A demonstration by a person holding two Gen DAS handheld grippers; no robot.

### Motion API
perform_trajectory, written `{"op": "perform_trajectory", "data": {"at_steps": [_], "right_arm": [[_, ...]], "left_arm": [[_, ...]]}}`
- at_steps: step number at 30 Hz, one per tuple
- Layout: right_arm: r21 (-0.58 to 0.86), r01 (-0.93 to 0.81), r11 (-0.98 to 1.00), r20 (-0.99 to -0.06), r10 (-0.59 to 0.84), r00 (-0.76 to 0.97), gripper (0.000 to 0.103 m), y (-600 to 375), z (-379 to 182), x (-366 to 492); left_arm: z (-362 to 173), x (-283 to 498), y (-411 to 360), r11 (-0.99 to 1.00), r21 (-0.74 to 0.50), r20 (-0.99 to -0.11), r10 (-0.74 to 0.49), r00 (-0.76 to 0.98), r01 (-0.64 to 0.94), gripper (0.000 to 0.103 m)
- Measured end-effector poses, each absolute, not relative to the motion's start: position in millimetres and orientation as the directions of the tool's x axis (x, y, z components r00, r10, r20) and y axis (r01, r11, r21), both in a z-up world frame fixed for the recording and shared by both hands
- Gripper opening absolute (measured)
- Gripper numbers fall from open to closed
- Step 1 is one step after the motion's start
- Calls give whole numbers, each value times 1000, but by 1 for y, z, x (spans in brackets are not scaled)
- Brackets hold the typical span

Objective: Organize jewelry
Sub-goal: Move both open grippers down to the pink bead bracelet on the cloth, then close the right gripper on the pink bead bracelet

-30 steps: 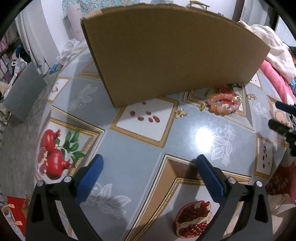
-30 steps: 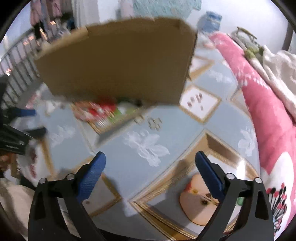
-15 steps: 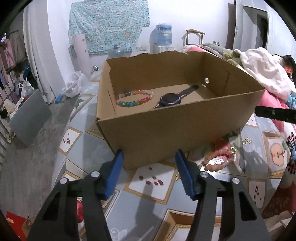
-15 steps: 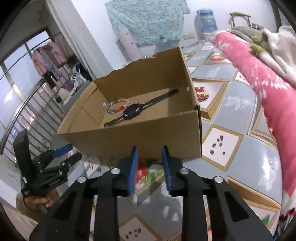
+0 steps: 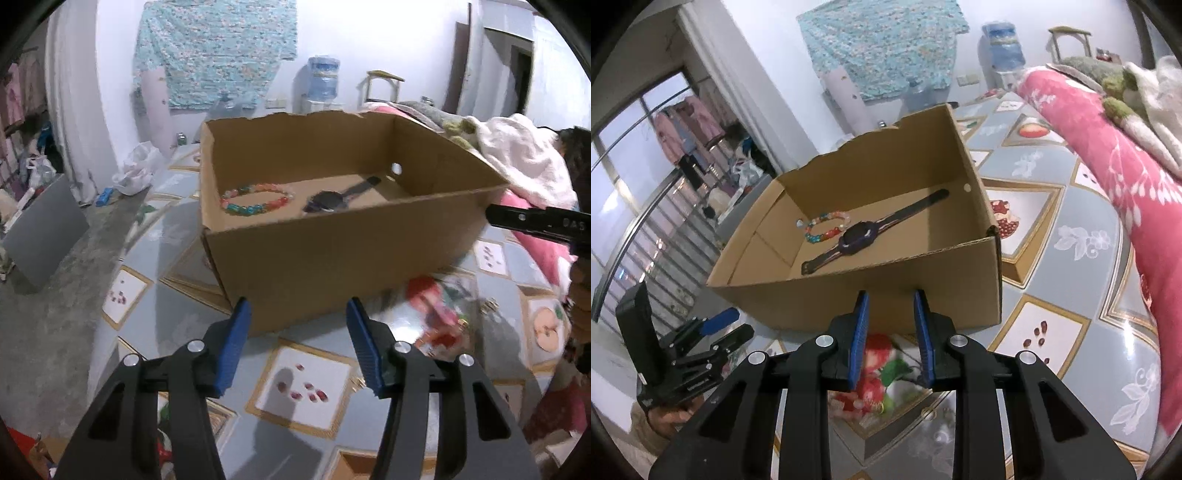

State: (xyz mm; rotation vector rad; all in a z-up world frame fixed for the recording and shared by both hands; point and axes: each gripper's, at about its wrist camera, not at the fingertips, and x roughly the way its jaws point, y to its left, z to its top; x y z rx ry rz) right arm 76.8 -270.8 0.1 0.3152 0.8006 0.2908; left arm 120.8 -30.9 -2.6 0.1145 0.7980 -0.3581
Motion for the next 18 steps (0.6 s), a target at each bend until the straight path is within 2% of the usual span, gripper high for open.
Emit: {"op": "perform_trajectory", "data": {"at_steps": [8, 18], "right_arm": [[382, -189, 905, -730, 421, 539, 27, -252, -26, 44], [403, -209, 891, -768, 454, 452, 24, -222, -43, 46]], "left_arm": [[-24, 93, -58, 877, -72, -778, -348, 523, 476, 52], [-37, 91, -92, 809, -103, -791, -420, 445, 579, 29]]}}
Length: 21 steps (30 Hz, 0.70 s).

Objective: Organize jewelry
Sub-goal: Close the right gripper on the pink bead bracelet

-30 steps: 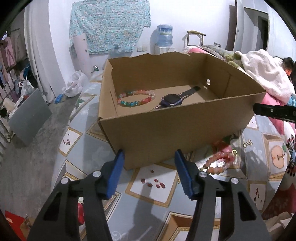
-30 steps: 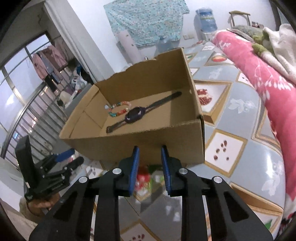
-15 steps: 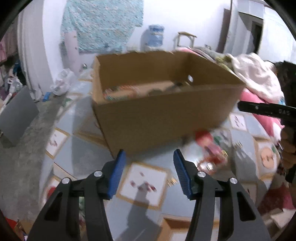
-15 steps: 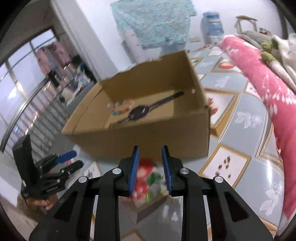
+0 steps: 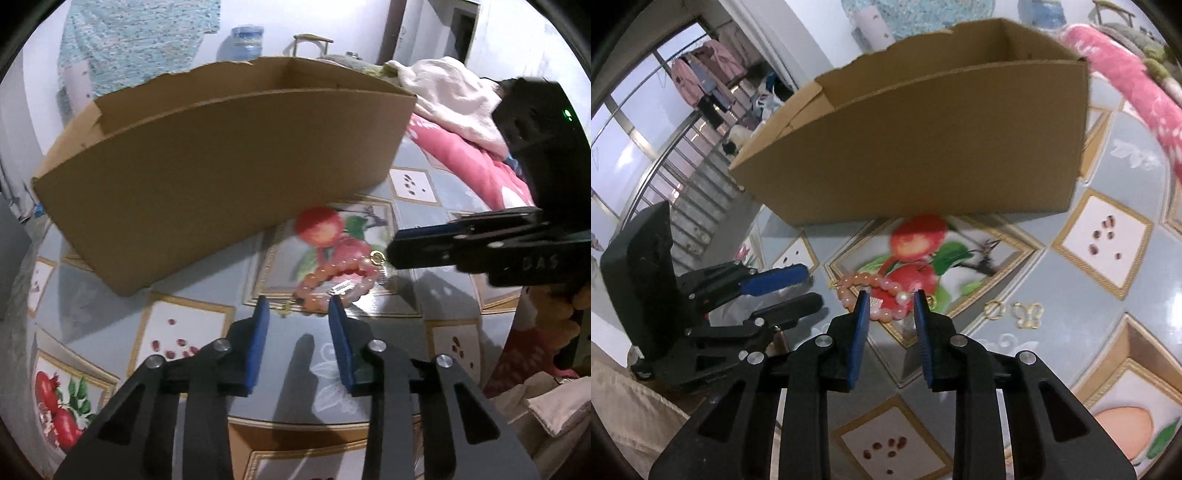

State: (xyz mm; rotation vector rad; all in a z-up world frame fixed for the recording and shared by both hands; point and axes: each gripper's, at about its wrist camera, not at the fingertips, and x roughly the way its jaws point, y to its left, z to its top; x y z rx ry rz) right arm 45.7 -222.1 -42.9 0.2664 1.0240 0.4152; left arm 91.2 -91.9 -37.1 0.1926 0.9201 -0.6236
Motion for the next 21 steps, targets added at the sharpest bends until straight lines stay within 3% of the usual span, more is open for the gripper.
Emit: {"op": "perform_trajectory", "data": {"at_steps": [14, 21], "right_arm": [[278, -217, 936, -835, 347, 426, 16, -204, -48, 63], [99, -283, 954, -869, 222, 442, 8, -176, -51, 61]], "left_arm": [[-48, 97, -97, 774, -167, -799, -470, 376, 611, 24], [-48, 97, -93, 766, -187, -789, -490, 370, 615, 24]]}}
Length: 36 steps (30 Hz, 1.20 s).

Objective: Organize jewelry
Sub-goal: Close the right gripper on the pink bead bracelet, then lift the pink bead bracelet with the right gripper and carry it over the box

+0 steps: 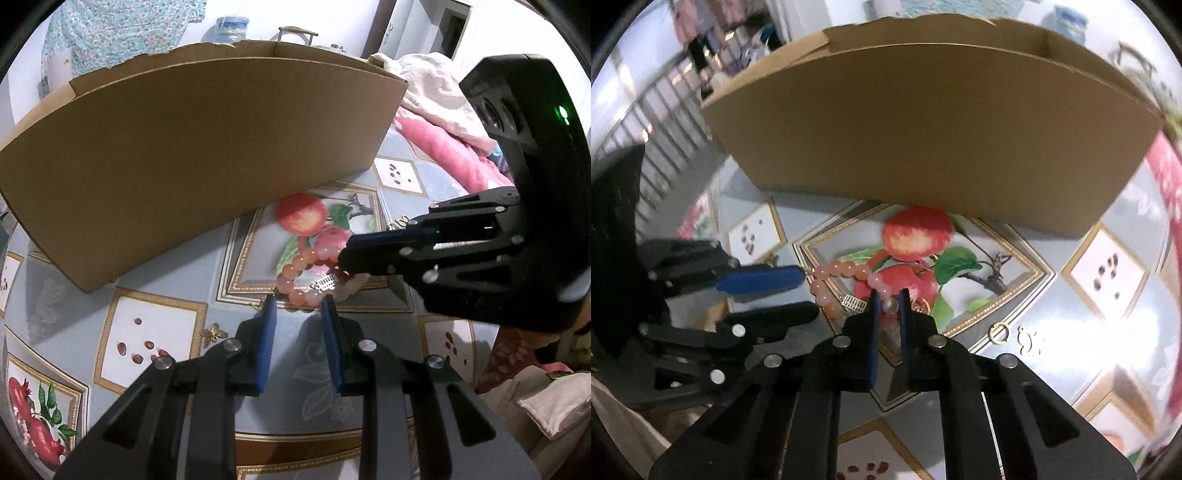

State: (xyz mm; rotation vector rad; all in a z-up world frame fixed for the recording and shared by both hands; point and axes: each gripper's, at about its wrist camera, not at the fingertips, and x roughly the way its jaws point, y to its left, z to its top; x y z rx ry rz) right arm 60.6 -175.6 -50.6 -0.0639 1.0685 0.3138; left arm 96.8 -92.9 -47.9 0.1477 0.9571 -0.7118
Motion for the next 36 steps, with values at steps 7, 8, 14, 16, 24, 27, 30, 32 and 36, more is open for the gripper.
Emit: {"op": "perform_trajectory", "data": {"at_steps": [7, 8, 14, 16, 24, 27, 30, 32, 36], "right_arm": [[83, -285, 955, -860, 213, 464, 7, -169, -45, 59], [91, -283, 955, -856, 220, 467, 7, -170, -43, 59], [149, -280, 948, -833, 273, 481, 7, -184, -25, 56], [151, -286, 946, -831, 278, 482, 7, -183, -23, 55], [172, -282, 944, -819, 296, 491, 7, -183, -24, 50], [184, -287, 940, -810, 310, 498, 7, -189, -20, 47], [196, -289, 937, -803, 322, 500, 7, -196, -18, 45], [209, -290, 934, -799, 334, 500, 7, -202, -16, 44], [232, -296, 926, -785, 358, 505, 7, -212, -11, 41]], "left_arm": [[-47, 96, -88, 766, -201, -784, -499, 369, 610, 24], [-47, 96, -87, 766, -207, -781, -504, 369, 609, 24], [-42, 97, -81, 768, -235, -766, -524, 373, 596, 24], [-40, 99, -80, 773, -236, -762, -523, 381, 589, 24], [-37, 106, -98, 768, -129, -771, -475, 424, 627, 24], [-41, 109, -104, 756, -118, -781, -471, 410, 644, 24], [-45, 112, -107, 749, -111, -797, -460, 391, 653, 24], [-46, 113, -109, 748, -100, -802, -451, 391, 656, 24], [-45, 114, -113, 745, -82, -807, -439, 394, 662, 24]]}}
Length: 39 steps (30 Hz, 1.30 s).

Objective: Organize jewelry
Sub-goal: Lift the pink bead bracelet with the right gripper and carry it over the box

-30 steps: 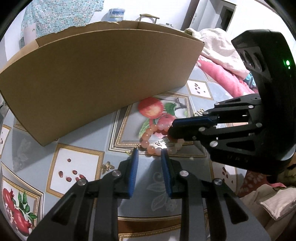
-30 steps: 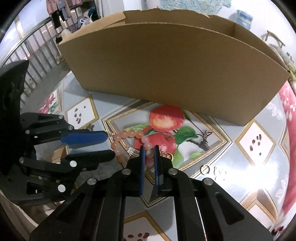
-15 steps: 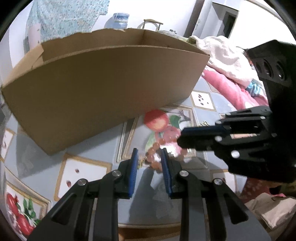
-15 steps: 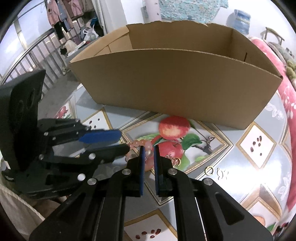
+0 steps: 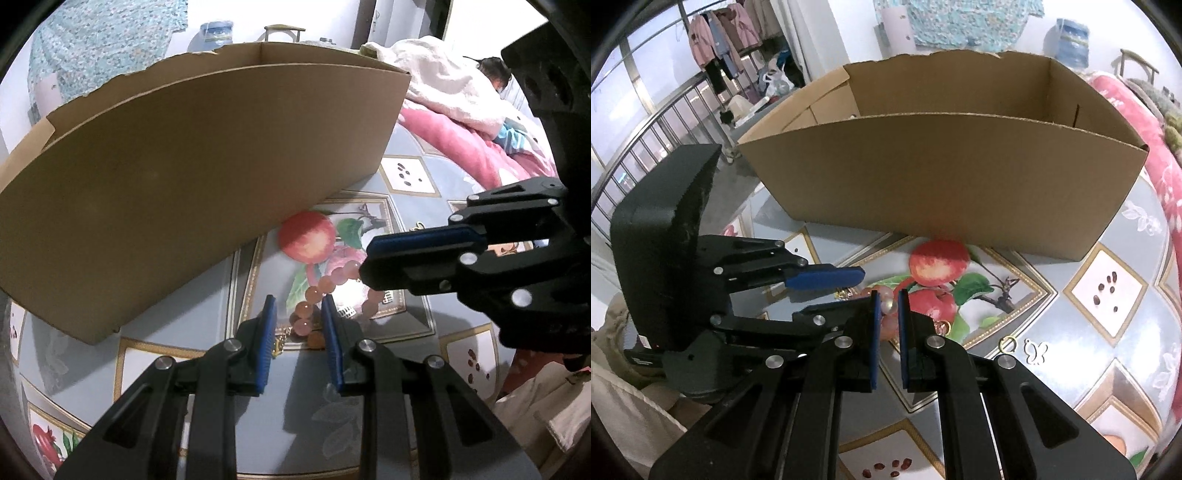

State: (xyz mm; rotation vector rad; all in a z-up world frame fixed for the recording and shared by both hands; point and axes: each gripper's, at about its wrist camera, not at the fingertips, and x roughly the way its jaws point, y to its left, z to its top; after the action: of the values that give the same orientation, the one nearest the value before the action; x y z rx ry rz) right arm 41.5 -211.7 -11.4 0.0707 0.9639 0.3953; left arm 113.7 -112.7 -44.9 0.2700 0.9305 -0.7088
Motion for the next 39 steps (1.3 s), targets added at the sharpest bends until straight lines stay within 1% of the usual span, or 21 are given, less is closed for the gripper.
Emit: {"op": "perform_trajectory", "data": {"at_steps": [2, 6, 8, 13, 20, 28, 33, 36, 39], "right_arm": [[242, -301, 922, -778, 370, 508, 7, -215, -9, 40], [254, -308, 917, -769, 384, 511, 7, -218, -7, 39], [255, -307, 917, -765, 386, 516, 7, -220, -7, 37], [245, -301, 921, -755, 376, 537, 7, -222, -2, 33], [215, -304, 928, -718, 361, 595, 7, -223, 19, 16], [152, -340, 928, -642, 354, 680, 7, -219, 56, 10], [126, -394, 910, -579, 390, 716, 7, -209, 85, 22], [112, -424, 899, -562, 410, 719, 7, -204, 96, 33], [121, -451, 884, -550, 438, 711, 7, -198, 103, 51]], "left_arm": [[-45, 113, -115, 739, -71, -809, -435, 395, 670, 24], [-46, 113, -116, 734, -74, -809, -440, 390, 675, 12], [-46, 113, -117, 732, -73, -806, -443, 392, 678, 9], [-40, 107, -119, 724, -63, -790, -457, 410, 687, 9], [-11, 96, -111, 741, -44, -739, -475, 477, 670, 9], [45, 82, -101, 758, 16, -639, -494, 590, 652, 9], [79, 86, -91, 782, 50, -574, -487, 659, 621, 9], [96, 91, -81, 797, 66, -541, -478, 692, 601, 9], [105, 102, -75, 809, 82, -529, -460, 713, 582, 9]]}}
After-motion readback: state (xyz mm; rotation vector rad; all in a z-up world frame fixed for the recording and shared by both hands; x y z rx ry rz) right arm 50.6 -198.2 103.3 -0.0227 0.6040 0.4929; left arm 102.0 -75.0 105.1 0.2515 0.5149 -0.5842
